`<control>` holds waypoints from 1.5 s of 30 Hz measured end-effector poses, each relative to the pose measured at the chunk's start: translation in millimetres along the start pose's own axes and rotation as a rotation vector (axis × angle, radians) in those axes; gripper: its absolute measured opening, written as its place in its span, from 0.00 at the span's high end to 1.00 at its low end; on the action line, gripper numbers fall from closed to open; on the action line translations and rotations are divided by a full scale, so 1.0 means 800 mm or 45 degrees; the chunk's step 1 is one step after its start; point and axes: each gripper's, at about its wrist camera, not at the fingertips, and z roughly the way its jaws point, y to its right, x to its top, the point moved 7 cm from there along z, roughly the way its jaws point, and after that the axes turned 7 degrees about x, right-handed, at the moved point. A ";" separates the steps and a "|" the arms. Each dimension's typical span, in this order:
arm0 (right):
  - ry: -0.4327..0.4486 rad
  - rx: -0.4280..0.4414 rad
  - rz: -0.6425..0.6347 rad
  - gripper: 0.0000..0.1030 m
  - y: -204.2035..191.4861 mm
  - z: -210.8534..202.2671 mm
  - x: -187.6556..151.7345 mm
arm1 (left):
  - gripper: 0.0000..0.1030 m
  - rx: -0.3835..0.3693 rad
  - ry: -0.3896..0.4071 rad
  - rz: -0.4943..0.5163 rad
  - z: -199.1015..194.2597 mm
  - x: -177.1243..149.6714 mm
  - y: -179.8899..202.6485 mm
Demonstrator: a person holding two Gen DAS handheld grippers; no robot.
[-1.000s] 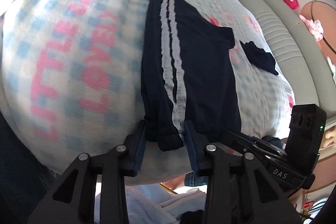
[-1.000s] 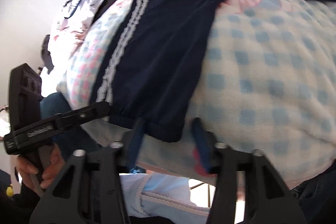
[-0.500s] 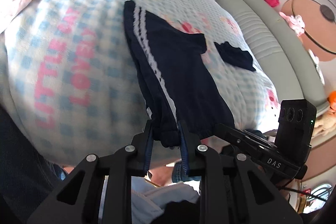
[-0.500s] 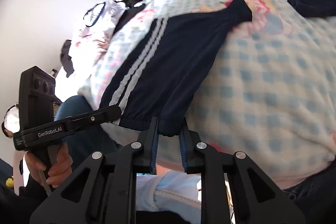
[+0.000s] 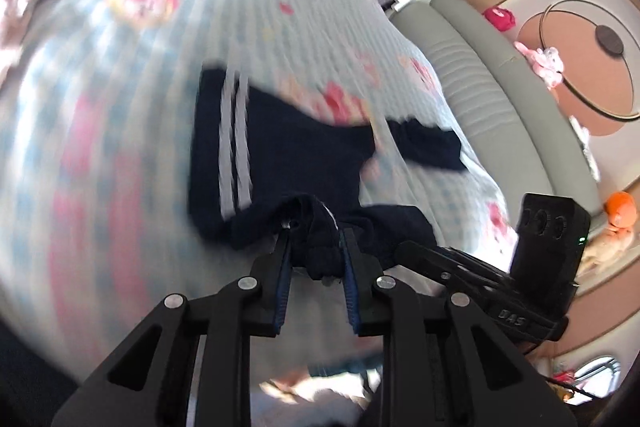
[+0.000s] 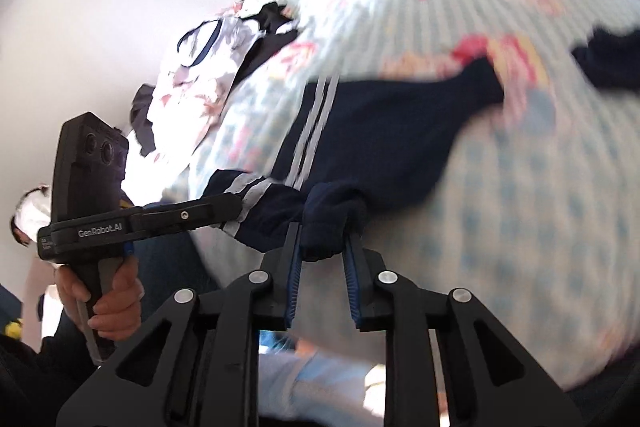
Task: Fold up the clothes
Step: 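Lift the pants end with the left gripper and fold it over the bundle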
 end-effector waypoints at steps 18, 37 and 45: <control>-0.010 -0.221 -0.010 0.40 0.083 0.046 0.074 | 0.50 0.311 0.104 0.387 0.064 0.061 -0.015; -0.111 -0.275 -0.147 0.92 0.074 0.108 0.072 | 0.87 0.279 0.045 0.391 0.077 0.070 -0.013; 0.069 -0.277 -0.126 0.93 0.066 0.078 0.124 | 0.84 0.279 0.108 0.337 0.082 0.125 -0.014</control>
